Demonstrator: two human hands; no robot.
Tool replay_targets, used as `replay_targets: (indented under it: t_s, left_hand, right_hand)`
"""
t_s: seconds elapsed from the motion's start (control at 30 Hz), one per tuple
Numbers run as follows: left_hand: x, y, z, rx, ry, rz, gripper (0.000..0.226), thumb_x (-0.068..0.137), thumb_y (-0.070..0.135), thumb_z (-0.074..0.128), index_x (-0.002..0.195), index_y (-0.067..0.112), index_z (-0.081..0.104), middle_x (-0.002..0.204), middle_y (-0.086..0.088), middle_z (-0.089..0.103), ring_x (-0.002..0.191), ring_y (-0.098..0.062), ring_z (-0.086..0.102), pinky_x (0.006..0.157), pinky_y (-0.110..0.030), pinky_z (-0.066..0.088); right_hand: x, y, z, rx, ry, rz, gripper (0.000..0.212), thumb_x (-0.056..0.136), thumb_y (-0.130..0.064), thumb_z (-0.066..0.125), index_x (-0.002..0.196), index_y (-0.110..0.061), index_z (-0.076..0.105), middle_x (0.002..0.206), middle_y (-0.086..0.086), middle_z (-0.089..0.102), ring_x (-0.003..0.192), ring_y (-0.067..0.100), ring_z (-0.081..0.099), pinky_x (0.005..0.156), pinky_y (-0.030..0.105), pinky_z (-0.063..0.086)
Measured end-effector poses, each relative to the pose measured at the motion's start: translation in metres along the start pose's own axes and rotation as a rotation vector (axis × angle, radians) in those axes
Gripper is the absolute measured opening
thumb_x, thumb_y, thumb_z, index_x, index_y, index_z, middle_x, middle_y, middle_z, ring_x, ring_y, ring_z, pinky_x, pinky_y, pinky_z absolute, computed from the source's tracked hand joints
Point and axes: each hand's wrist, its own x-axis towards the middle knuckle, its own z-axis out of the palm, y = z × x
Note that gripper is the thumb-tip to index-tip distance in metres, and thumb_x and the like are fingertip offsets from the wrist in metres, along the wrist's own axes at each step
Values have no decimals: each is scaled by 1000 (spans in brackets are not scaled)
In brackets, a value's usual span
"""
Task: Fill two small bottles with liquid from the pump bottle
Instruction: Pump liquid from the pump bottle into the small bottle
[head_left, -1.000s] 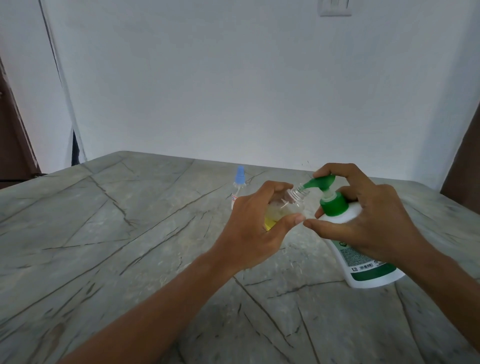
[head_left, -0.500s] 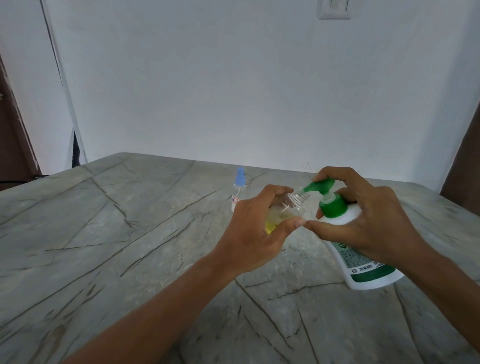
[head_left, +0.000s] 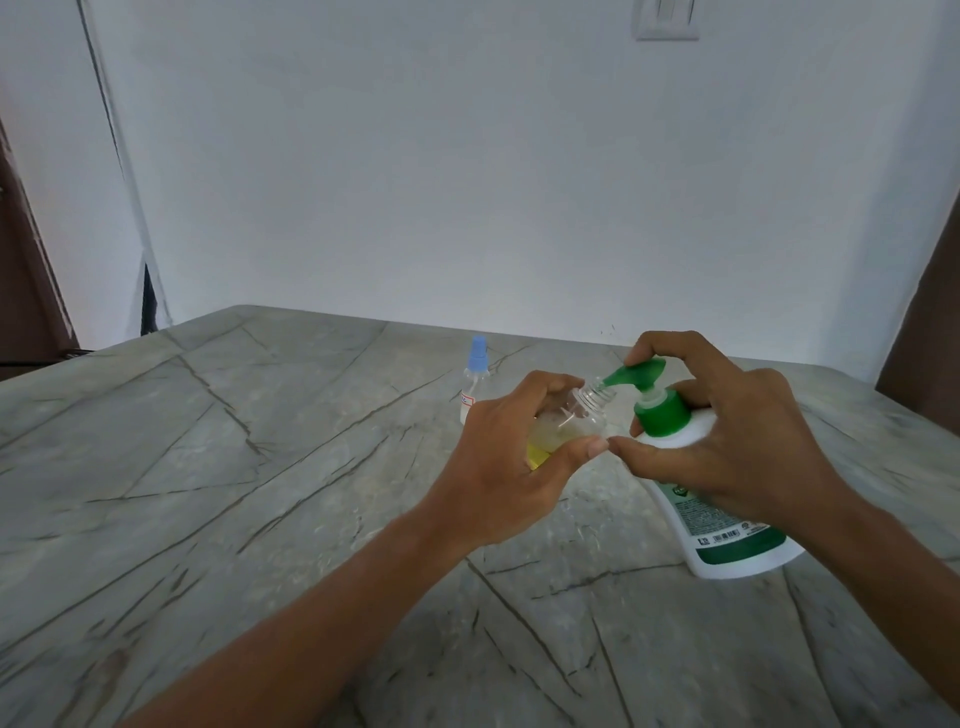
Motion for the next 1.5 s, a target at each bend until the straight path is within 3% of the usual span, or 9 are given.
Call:
replay_targets:
  t_s: [0.2, 0.5, 0.77, 0.93, 1.17, 1.37, 1.5]
  left_hand:
    - [0, 0, 2, -5, -12, 12, 45, 83, 32, 73, 121, 11, 58, 104, 7, 69, 90, 0, 64, 74, -13, 51]
    - [1, -1, 0, -6, 15, -7, 44, 83, 33, 73, 121, 16, 57, 106, 10, 68, 91, 8, 61, 75, -7, 48]
    - [1, -1, 1, 7, 12, 0, 45, 82, 37, 72, 120, 18, 57, 105, 11, 68, 93, 6, 62, 76, -8, 48]
    - [-1, -2, 3, -2, -8, 6, 45, 83, 32, 74, 120, 12, 58, 104, 8, 69, 93, 0, 64, 76, -17, 54]
    - [1, -2, 0, -1, 11, 5, 44, 84, 34, 72, 121, 15, 57, 104, 11, 67, 90, 6, 62, 74, -8, 48]
    - [2, -1, 0, 7, 12, 9, 45, 84, 38, 70, 121, 17, 57, 105, 13, 66, 92, 6, 62, 75, -9, 49]
    - [0, -3, 1, 12, 3, 16, 45, 84, 37, 71, 121, 16, 57, 105, 10, 68, 91, 1, 63, 74, -16, 53]
  right_hand:
    - [0, -3, -2, 7, 23, 4, 57, 62, -40, 84, 107, -41, 50, 75, -27, 64, 66, -12, 64, 54, 0, 43]
    - [-1, 0, -1, 21, -39, -2, 70, 64, -51, 79, 126, -44, 47, 81, -25, 70, 74, -11, 65, 62, 1, 44]
    - [0, 1, -1, 36, -2, 28, 61, 61, -38, 87, 113, -38, 55, 76, -21, 71, 68, -8, 67, 59, 1, 45]
    - [0, 3, -1, 46, 5, 40, 54, 62, -38, 86, 108, -36, 58, 77, -18, 72, 67, -6, 67, 59, 4, 48]
    - [-1, 2, -1, -4, -38, -7, 73, 66, -48, 80, 131, -40, 49, 79, -24, 69, 73, -9, 65, 65, 0, 43]
    - [-1, 3, 0, 10, -25, 13, 66, 64, -47, 83, 122, -39, 52, 78, -20, 71, 71, -4, 67, 62, 6, 48]
    - [-1, 1, -1, 46, 1, 45, 61, 60, -45, 85, 113, -39, 56, 80, -19, 72, 68, -4, 68, 60, 9, 52]
